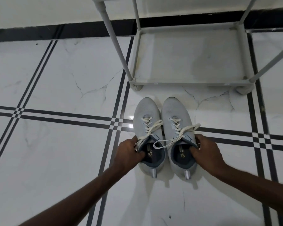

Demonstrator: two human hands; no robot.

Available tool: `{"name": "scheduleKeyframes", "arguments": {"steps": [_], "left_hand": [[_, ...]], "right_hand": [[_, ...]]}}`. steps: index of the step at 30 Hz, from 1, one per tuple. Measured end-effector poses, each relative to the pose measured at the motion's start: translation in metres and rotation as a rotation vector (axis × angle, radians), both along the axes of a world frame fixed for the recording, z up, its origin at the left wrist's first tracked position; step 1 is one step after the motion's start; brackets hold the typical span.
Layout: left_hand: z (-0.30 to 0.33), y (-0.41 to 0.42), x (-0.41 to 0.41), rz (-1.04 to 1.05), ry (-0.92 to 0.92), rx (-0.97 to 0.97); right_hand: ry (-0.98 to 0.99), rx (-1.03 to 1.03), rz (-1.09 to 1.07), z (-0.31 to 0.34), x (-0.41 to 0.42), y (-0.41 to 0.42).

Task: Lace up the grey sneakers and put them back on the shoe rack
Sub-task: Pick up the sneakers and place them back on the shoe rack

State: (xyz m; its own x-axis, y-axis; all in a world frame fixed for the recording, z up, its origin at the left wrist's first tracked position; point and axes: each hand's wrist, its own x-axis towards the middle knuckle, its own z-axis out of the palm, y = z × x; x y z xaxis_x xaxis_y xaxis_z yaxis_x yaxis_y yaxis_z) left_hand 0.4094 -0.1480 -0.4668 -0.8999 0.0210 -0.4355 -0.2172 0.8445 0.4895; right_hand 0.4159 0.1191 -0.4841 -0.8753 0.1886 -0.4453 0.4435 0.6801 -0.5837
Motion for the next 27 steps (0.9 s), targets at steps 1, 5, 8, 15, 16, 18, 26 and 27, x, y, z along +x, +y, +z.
{"name": "scheduleKeyframes", "arguments": {"steps": [1, 5, 8, 15, 16, 18, 26, 27], "left_hand": [[0.012, -0.001, -0.003, -0.013, 0.004, 0.002], [0.081, 0.004, -0.008, -0.076, -0.014, 0.007], [0.139, 0.015, -0.007, -0.087, -0.015, 0.036], [0.322, 0.039, -0.013, -0.149, 0.034, 0.046], [0.351, 0.043, -0.015, -0.152, 0.052, 0.056], [0.411, 0.052, -0.020, -0.151, 0.096, 0.072], [0.591, 0.089, -0.057, -0.068, 0.224, 0.165], [0.607, 0.094, -0.065, -0.052, 0.246, 0.177]], "right_hand": [[0.013, 0.006, 0.001, 0.012, -0.001, 0.000], [0.048, -0.013, -0.024, 0.087, 0.000, 0.006], [0.069, -0.035, -0.037, 0.143, 0.007, 0.012], [0.161, -0.045, -0.126, 0.329, 0.015, 0.035], [0.179, -0.055, -0.139, 0.356, 0.014, 0.039], [0.215, -0.058, -0.171, 0.413, 0.012, 0.047], [0.314, -0.061, -0.203, 0.588, -0.032, 0.083], [0.328, -0.057, -0.199, 0.602, -0.041, 0.087]]}}
